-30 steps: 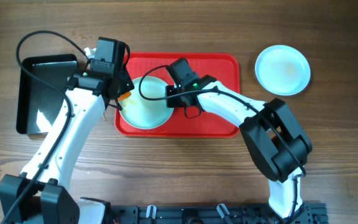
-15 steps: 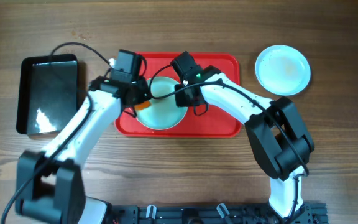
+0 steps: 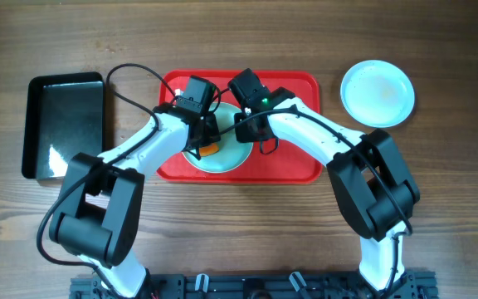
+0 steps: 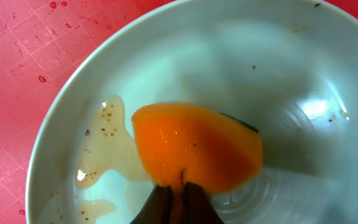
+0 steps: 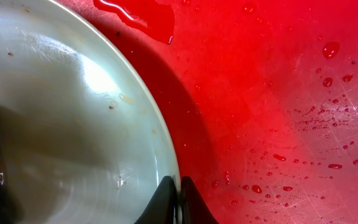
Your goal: Clean dirty plates on tray and stack at the side
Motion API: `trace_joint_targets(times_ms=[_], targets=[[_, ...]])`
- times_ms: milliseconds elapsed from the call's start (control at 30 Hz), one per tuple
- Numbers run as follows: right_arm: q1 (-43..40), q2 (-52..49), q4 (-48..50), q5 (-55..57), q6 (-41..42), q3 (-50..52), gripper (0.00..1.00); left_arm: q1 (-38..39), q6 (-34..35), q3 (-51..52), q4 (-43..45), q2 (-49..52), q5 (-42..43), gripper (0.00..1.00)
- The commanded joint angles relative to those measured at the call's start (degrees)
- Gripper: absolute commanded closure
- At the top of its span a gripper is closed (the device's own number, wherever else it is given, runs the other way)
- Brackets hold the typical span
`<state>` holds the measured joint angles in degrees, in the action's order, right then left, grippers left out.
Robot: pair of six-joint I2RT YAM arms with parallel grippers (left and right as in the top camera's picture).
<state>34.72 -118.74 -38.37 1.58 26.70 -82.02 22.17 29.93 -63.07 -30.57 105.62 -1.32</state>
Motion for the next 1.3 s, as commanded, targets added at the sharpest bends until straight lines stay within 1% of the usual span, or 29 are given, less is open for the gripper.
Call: trace_joint_targets(times_ms=[0, 300, 400, 567, 700, 800, 900, 967, 1000, 1033, 1067, 1133, 1267], targets=[[0.17, -0.63, -0.66, 2.34, -1.25, -0.81, 0.96, -0.52, 0.52, 0.57, 0.13, 3.82, -4.83, 0.96], [0.17, -0.63, -0.76, 2.34, -1.27, -0.81, 0.96, -3.50, 0.28, 1.95, -0.11, 4.98, -15.19, 0.96], [0.17, -0.63, -0.76, 2.36, -1.27, -0.81, 0.96, -4.83, -2.54, 1.95, 0.24, 4.96, -17.29, 0.96], [0.17, -0.63, -0.76, 2.38, -1.44, -0.81, 0.96, -5.68, -2.69, 1.64, 0.33, 4.57, -23.63, 0.96], [0.17, -0.63, -0.66, 3.67, -1.22, -0.81, 0.96, -5.05, -2.54, 0.00, -1.25, 1.31, -27.06, 0.96], [0.17, -0.63, -0.72, 5.70, -1.27, -0.83, 0.96, -4.26, -2.47, -0.85, -1.62, -4.07, -28.61, 0.96], [0.17, -0.61, -1.70, 7.93, -1.29, -1.51, 0.96, -3.93, -2.43, -0.85, -2.25, -11.06, -28.52, 0.96], [0.17, -0.61, -2.97, 9.31, -2.84, -2.95, 0.96, -3.96, -2.43, -0.85, -3.15, -15.67, -26.53, 0.96], [0.17, -0.61, -3.61, 9.64, -3.74, -3.85, 0.96, -3.96, -2.43, -0.85, -3.82, -17.40, -24.20, 0.96], [0.09, -0.61, -4.63, 9.70, -5.46, -5.64, 0.96, -3.96, -2.40, -0.85, -5.29, -19.37, -18.23, 0.96], [0.07, -0.61, -5.60, 9.73, -6.75, -7.10, 0.96, -3.96, -1.75, -0.85, -6.12, -19.87, -14.34, 0.96], [0.07, -0.61, -7.74, 10.03, -9.03, -9.44, 0.96, -3.96, 1.05, -0.79, -7.28, -19.74, -10.84, 0.96], [0.09, -0.61, -16.68, 17.99, -11.63, -16.28, 0.96, -3.96, 3.91, -0.70, -10.08, -18.32, -9.11, 0.96]])
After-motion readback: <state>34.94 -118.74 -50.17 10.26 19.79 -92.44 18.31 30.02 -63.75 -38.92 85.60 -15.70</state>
